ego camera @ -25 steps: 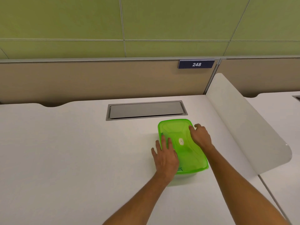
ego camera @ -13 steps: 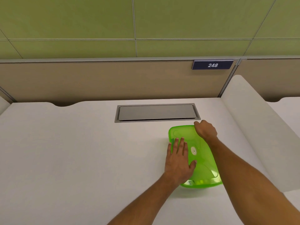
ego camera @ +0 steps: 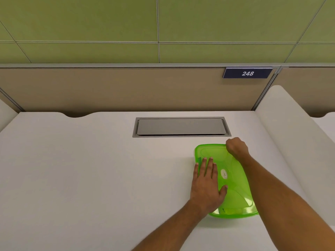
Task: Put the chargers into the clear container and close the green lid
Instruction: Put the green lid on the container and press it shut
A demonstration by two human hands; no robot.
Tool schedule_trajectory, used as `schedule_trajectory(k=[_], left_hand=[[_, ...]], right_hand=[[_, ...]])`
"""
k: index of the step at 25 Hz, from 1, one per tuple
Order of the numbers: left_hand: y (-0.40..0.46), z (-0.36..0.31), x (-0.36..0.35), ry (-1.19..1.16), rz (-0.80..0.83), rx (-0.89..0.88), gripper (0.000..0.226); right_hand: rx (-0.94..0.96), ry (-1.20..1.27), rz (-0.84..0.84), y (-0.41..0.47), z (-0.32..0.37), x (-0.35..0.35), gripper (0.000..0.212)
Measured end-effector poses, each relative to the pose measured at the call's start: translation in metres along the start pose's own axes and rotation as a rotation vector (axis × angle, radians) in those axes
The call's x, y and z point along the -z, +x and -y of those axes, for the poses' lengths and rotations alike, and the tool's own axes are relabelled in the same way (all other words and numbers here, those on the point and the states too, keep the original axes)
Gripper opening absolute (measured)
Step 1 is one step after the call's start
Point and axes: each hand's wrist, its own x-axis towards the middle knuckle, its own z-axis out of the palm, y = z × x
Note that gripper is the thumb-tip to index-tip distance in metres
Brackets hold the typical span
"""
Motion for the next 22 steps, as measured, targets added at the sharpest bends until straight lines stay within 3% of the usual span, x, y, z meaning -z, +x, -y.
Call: schedule_trajectory(k=[5, 9, 13, 18, 22], left_hand=[[0.005, 0.002, 0.003, -0.205, -0.043, 0.072, 0.075], [0.049, 0.008, 0.021, -0.377, 0.000, 0.371, 0.070], [0.098, 0.026, 0.042, -0.329, 0.061, 0.570, 0.055], [0.124, 0.041, 0.040, -0.296, 0.054, 0.631, 0.050], [0.125, 0.045, 0.031, -0.415, -0.027, 0.668, 0.052]], right_hand=[[-0.048, 0.036, -0.081, -0.003, -0.003, -0.006, 0.043], [-0.051, 0.058, -0.140, -0.004, -0.003, -0.009, 0.044], [-0.029, 0.050, -0.178, -0.005, -0.005, -0.013, 0.045], [-0.022, 0.033, -0.189, -0.003, -0.006, -0.014, 0.044], [-0.015, 0.025, -0.191, -0.003, -0.007, -0.014, 0.042]])
